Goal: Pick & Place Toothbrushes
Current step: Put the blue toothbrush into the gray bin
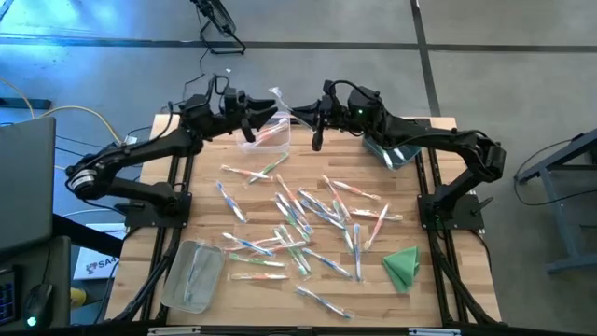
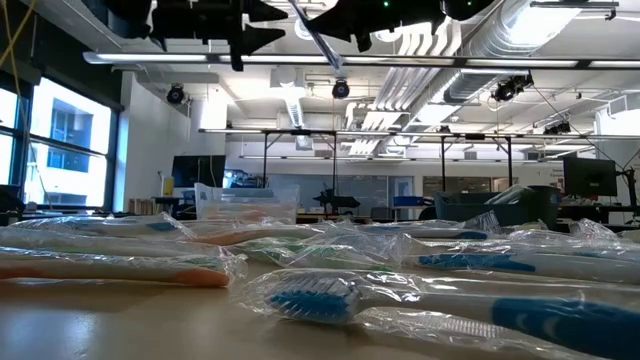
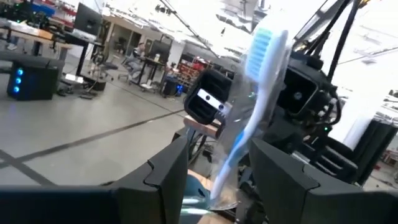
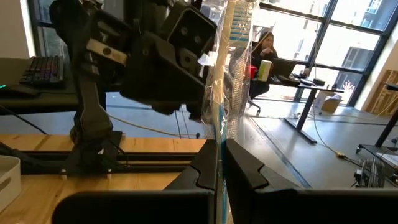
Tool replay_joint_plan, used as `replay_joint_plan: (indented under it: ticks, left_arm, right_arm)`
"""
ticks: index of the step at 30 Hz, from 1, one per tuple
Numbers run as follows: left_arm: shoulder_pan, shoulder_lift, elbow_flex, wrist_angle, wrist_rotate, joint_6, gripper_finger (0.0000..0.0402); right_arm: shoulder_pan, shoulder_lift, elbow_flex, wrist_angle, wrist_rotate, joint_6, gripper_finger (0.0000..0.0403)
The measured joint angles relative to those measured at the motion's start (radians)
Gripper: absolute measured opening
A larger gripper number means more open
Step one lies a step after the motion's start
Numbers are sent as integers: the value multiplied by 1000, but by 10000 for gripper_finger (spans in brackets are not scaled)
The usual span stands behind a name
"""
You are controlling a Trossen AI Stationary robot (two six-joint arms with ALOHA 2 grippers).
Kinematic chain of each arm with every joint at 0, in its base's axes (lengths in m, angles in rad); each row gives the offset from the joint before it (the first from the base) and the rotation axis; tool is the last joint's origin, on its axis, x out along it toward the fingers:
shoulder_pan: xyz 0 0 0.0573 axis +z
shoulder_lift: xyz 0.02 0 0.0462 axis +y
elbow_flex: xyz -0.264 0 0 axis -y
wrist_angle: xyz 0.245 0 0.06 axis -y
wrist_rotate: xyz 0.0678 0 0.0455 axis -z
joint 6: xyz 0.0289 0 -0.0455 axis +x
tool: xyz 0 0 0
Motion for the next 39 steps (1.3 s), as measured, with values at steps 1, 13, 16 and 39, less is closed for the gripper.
replay_joint_plan:
  ticks: [1, 13, 16, 39]
  left_arm:
    - [0, 10, 0, 11, 1, 3, 168]
    - [-1, 53, 8, 110, 69, 80, 168]
    - [-9, 53, 12, 107, 69, 98, 168]
    - [-93, 53, 12, 98, -62, 153, 168]
  right_arm:
    - [0, 0, 0, 0, 0, 0, 4]
    - [0, 0, 0, -1, 0, 2, 4]
    - [0, 0, 0, -6, -2, 6, 4]
    - [0, 1, 0, -43, -3, 8, 4]
